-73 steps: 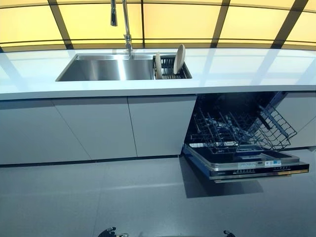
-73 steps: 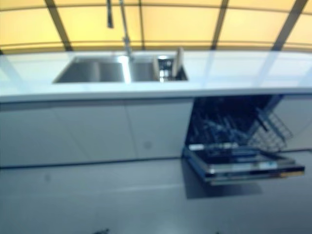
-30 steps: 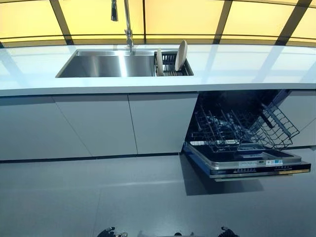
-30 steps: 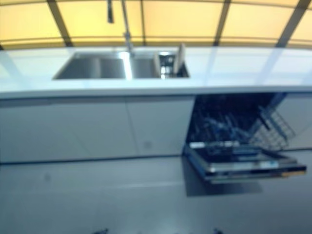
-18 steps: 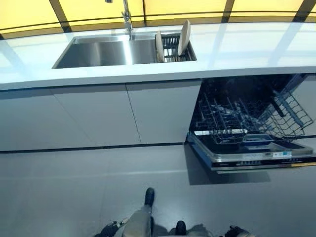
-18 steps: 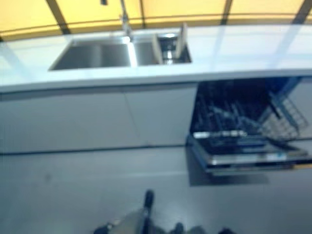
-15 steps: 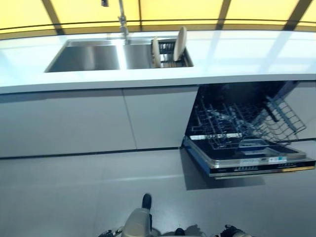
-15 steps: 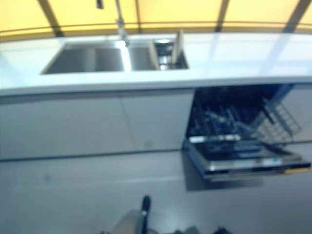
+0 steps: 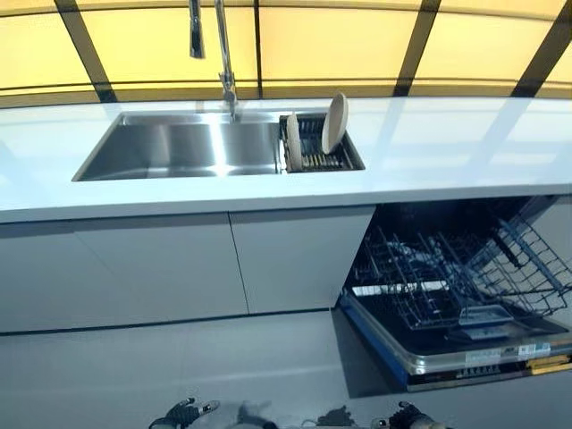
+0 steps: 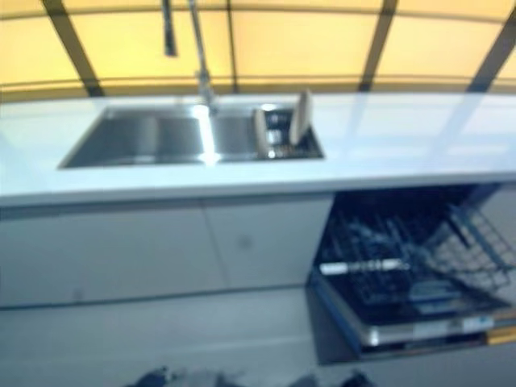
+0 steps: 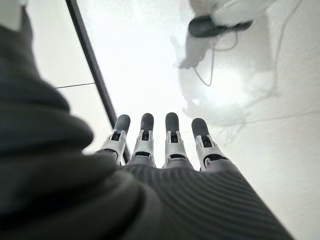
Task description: Take plates into dishwasher
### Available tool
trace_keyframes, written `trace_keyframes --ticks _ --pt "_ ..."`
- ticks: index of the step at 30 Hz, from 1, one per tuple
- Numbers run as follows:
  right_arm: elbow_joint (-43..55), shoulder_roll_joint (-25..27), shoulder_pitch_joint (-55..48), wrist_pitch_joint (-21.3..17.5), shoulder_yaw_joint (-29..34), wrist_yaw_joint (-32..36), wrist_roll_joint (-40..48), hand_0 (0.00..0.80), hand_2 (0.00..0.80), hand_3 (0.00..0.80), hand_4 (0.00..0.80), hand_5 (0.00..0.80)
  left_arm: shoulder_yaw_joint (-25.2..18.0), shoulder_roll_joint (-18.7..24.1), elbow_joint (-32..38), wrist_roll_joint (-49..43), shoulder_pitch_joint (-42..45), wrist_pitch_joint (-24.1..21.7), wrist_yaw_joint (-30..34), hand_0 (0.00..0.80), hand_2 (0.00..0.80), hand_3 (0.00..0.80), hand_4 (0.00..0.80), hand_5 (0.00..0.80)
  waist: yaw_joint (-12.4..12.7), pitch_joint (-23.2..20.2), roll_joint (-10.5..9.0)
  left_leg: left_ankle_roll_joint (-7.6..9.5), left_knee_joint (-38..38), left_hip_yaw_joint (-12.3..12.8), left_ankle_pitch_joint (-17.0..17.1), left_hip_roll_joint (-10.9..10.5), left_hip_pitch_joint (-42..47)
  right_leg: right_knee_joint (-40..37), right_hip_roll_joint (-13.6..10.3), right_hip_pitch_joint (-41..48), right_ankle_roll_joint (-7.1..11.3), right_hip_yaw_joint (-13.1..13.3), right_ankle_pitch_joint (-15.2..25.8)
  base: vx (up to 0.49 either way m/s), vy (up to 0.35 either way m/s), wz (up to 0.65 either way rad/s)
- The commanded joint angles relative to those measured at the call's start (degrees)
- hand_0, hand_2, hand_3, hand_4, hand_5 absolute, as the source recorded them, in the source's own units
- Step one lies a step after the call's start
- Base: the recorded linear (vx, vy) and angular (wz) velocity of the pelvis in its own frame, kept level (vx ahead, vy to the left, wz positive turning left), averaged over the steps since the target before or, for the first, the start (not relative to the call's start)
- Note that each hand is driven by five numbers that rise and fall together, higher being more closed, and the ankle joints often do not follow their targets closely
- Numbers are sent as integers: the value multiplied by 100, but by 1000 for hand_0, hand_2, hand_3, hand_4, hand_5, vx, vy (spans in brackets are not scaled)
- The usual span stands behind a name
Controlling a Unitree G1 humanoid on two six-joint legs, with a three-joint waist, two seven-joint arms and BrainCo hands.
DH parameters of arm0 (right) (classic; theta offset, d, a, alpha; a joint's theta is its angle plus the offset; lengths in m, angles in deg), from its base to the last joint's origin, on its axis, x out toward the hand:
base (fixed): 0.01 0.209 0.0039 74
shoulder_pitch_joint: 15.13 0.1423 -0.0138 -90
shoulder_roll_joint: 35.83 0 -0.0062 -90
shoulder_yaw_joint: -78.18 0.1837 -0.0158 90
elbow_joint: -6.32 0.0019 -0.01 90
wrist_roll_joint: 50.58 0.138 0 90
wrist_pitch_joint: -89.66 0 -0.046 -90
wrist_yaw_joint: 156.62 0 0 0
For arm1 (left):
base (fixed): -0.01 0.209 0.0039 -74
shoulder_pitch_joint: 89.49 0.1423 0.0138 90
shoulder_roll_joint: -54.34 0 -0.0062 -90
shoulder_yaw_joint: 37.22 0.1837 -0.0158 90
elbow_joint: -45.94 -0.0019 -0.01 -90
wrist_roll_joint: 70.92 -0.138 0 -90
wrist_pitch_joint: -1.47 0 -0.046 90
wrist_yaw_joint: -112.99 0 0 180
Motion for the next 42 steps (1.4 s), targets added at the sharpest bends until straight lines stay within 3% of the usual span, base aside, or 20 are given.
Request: trace_keyframes --ticks 1,3,4,6,7,8,9,10,12,14,15,16,17,18,19,21,24,31,36,42 --pt "250 524 134 -246 -301 183 -570 0 0 0 0 0 -66 -56 174 -79 -239 -37 -71 0 0 0 0 0 -325 245 -35 -132 540 -102 -402 -160 7 -2137 0 -647 223 171 2428 461 -218 31" --pt "551 632 321 -530 -636 905 -911 0 0 0 0 0 -39 -31 254 -278 -261 -140 3 0 0 0 0 0 -412 350 -97 -143 822 -398 -817 -146 220 -2064 157 -956 147 342 2438 365 -206 61" --pt "736 640 402 -544 -794 1187 -1008 0 0 0 0 0 5 -11 270 -351 -240 -163 2 0 0 0 0 0 -342 335 -140 -143 913 -353 -927 -107 195 -1916 107 -828 83 173 2224 245 -155 65" --pt "1378 821 525 -214 -1092 2126 -1313 0 0 0 0 0 -4 -14 389 -368 -100 -65 20 0 0 0 0 0 -323 232 -146 -322 1328 -399 -643 69 258 -1833 274 -632 -87 183 1954 209 -119 73" --pt "1720 983 529 -185 -1265 2405 -1265 0 0 0 0 0 -59 31 465 -468 -12 -48 132 0 0 0 0 0 -283 212 -162 -454 1724 -321 -229 156 145 -1900 311 -487 -164 113 1884 222 -164 89" --pt "2417 1264 601 -14 -1378 2907 -1021 0 0 0 0 0 -127 105 635 -645 141 -58 252 0 0 0 0 0 -146 276 -336 -570 2799 -83 217 142 -392 -2056 183 -165 -251 -39 1844 149 -139 73" --pt "2595 1346 625 -21 -1398 3112 -987 0 0 0 0 0 -130 116 686 -627 174 -56 258 0 0 0 0 0 -115 301 -371 -575 3093 -30 269 137 -612 -2085 164 -95 -278 -54 1830 199 -167 72" --pt "3278 1523 685 186 -1451 3968 -717 0 0 0 0 0 -165 147 858 -633 292 -16 321 0 0 0 0 0 1 394 -460 -515 3394 164 201 141 -1090 -2128 146 111 -349 -113 1715 152 -75 32" --pt "3817 1690 739 258 -1575 4595 -446 0 0 0 0 0 -161 198 975 -722 380 -6 393 0 0 0 0 0 109 451 -431 -516 2821 311 87 275 -1151 -2118 196 312 -342 -188 1505 183 10 -22" --pt "4331 1760 811 476 -1632 4763 -25 0 0 0 0 0 -156 208 1090 -779 460 -11 412 0 0 0 0 0 197 515 -364 -594 1920 370 156 376 -1023 -2153 246 489 -284 -185 1395 233 142 -11" --pt "4592 1758 836 645 -1608 4828 235 0 0 0 0 0 -125 205 1167 -787 485 -16 394 0 0 0 0 0 265 546 -268 -745 1332 398 523 511 -1179 -2207 334 655 -274 -193 1307 208 155 10" --pt "4596 1760 834 647 -1607 4828 238 0 0 0 0 0 -124 205 1168 -787 485 -15 394 0 0 0 0 0 270 562 -272 -745 1311 403 531 506 -1149 -2210 329 675 -274 -189 1304 272 221 8" --pt "5090 1736 829 952 -1554 5102 641 0 0 0 0 0 -50 228 1194 -804 516 -96 317 0 0 0 0 0 414 589 -204 -852 850 360 860 583 -1577 -2250 325 948 -224 -122 1128 238 185 10" --pt "5336 1741 815 1151 -1559 5355 891 0 0 0 0 0 -58 268 1211 -819 513 -80 314 0 0 0 0 0 427 544 -235 -775 775 196 644 469 -1422 -2205 235 914 -149 -75 1089 246 194 2" --pt "5369 1741 806 1176 -1561 5376 920 0 0 0 0 0 -58 271 1216 -819 512 -73 309 0 0 0 0 0 425 540 -235 -771 747 203 632 469 -1395 -2194 229 912 -141 -79 1079 120 119 -17" --pt "5979 1705 685 1631 -1427 5740 1611 0 0 0 0 0 -50 403 1430 -736 479 61 282 0 0 0 0 0 384 451 -232 -682 558 209 493 468 -1089 -2107 94 784 -47 -231 1116 122 129 -23" --pt "6461 1596 590 1812 -1396 6088 2271 0 0 0 0 0 -54 527 1635 -684 466 218 345 0 0 0 0 0 403 378 -231 -624 510 224 391 440 -937 -2119 54 776 -35 -323 1110 123 87 -11" --pt "6938 1546 969 1923 -954 5487 3760 0 0 0 0 0 -32 645 1684 -798 552 185 543 0 0 0 0 0 437 268 -292 -579 646 311 162 448 -835 -2201 -2 891 16 -275 1084 93 16 -2" --pt "7139 2004 1093 1932 -402 5283 3976 0 0 0 0 0 -107 718 1598 -850 664 110 658 0 0 0 0 0 359 203 -295 -595 579 379 85 504 -668 -2269 -17 958 58 -218 1101 69 15 -1" --pt "7097 3026 1199 2006 520 5507 4188 0 0 0 0 0 -330 964 1631 -812 666 109 851 0 0 0 0 0 199 166 -310 -598 527 448 -31 561 -499 -2259 -55 959 102 -202 1103 52 23 -2"
